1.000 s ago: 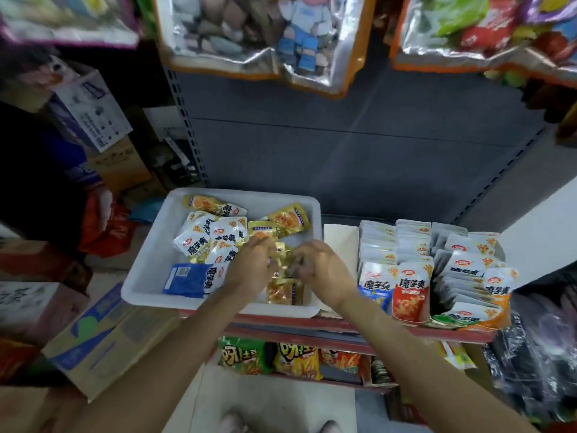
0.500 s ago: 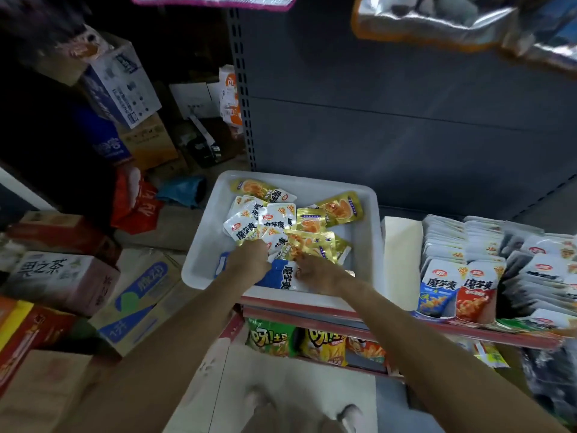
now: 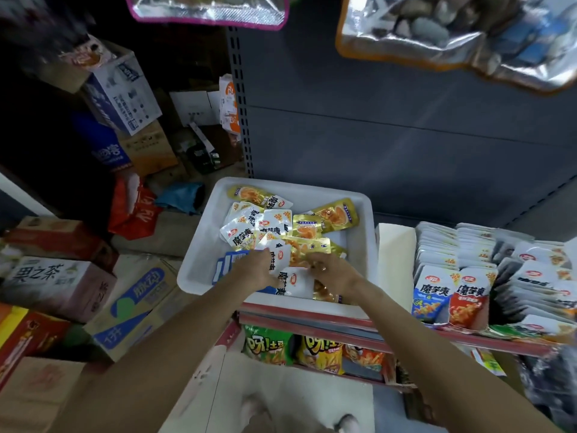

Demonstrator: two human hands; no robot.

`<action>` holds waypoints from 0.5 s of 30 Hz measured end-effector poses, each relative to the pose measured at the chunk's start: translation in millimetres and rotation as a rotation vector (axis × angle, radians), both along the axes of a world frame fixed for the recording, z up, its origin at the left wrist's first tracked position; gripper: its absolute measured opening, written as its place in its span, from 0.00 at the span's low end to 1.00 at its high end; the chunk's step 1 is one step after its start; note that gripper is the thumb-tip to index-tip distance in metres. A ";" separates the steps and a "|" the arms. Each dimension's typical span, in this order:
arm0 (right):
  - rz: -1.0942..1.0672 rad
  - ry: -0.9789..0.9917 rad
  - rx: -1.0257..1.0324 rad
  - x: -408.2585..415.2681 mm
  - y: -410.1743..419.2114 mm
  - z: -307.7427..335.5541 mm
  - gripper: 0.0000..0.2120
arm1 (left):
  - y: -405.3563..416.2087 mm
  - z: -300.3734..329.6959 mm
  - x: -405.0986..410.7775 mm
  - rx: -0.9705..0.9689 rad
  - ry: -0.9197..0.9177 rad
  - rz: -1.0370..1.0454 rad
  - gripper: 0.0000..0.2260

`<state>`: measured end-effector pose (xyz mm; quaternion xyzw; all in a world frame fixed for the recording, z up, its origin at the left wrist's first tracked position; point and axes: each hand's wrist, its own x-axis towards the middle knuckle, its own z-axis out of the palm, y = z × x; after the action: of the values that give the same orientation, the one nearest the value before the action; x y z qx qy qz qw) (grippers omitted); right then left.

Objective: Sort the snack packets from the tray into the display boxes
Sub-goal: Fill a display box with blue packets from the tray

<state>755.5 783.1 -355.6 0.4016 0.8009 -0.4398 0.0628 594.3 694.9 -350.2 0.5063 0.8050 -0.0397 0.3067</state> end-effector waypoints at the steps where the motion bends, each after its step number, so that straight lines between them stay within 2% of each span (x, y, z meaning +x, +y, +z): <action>1: 0.038 -0.043 -0.029 1.2 -0.5 -1.1 0.19 | 1.5 -0.6 3.9 0.003 0.059 -0.016 0.18; 5: 0.105 -0.151 -0.122 1.4 -1.1 -7.6 0.18 | 7.3 4.0 16.3 0.110 0.308 -0.073 0.07; 7: 0.133 -0.160 -0.079 0.5 -2.5 -9.3 0.18 | 9.4 8.2 14.9 0.159 0.338 -0.064 0.03; 8: 0.152 -0.132 -0.060 1.0 -3.1 -11.9 0.17 | 9.1 11.3 12.1 0.177 0.313 -0.046 0.03; 11: 0.156 -0.103 0.047 5.5 -0.6 -8.2 0.17 | 6.2 14.9 0.4 0.273 0.062 0.051 0.19; 12: 0.111 -0.063 -0.008 4.9 -0.3 -5.2 0.17 | 4.6 17.6 -1.9 0.326 -0.040 0.069 0.21; 15: -0.052 0.177 -0.084 12.0 -0.8 13.9 0.23 | 6.1 29.5 1.3 0.512 -0.215 0.096 0.18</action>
<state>767.5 782.4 -341.7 0.3788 0.7734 -0.5083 -0.0028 595.5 701.1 -320.7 0.5298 0.7748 0.2332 0.2540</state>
